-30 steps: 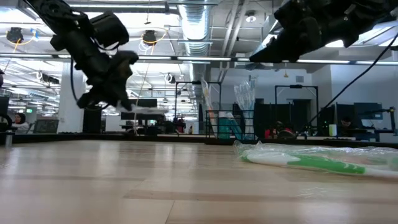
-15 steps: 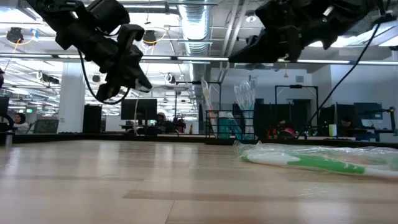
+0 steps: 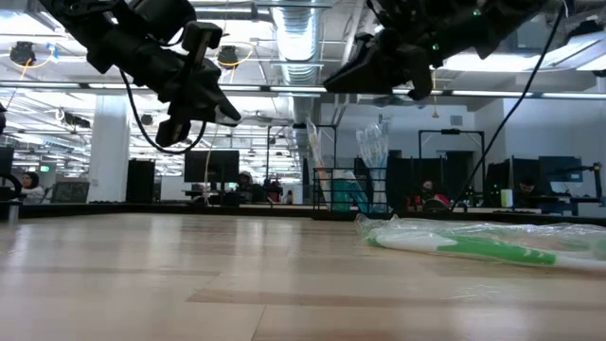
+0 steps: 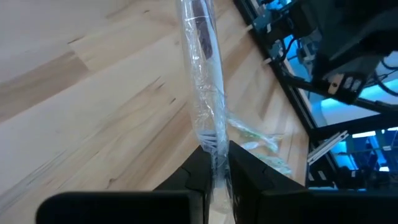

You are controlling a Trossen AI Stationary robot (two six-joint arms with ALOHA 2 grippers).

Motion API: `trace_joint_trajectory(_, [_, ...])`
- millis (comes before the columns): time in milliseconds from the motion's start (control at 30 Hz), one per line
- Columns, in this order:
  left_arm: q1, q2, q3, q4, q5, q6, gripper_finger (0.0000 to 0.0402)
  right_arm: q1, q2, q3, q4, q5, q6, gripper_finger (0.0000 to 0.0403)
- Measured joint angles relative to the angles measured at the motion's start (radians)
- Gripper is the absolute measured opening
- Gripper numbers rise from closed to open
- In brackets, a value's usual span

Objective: Pick & Place toothbrushing station
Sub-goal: Put the purple toothbrush into the mesh organizer

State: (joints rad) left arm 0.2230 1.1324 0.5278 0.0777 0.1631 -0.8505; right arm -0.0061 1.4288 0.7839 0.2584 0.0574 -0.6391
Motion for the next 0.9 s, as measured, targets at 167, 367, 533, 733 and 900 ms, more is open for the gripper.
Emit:
trace_joint_trajectory(167, [0.0,0.0,0.0,0.026,0.0,-0.003,0.0028,0.01,-0.001,0.017,0.004,0.0,-0.014,0.0065])
trace_joint_trajectory(367, [-0.004,0.0,0.0,0.066,0.0,-0.004,0.0028,0.058,-0.001,0.022,0.01,0.072,-0.169,0.0066])
trace_joint_trajectory(533, [-0.016,0.016,0.0,0.104,0.0,-0.022,0.0028,0.086,-0.001,0.022,0.018,0.132,-0.255,0.0066])
trace_joint_trajectory(733, [-0.03,0.092,0.001,0.203,0.021,-0.026,0.0028,0.092,-0.001,0.022,0.019,0.135,-0.31,0.0066])
trace_joint_trajectory(900, [-0.033,0.153,0.001,0.314,0.026,-0.039,0.0028,0.108,-0.001,0.022,0.018,0.18,-0.353,0.0068])
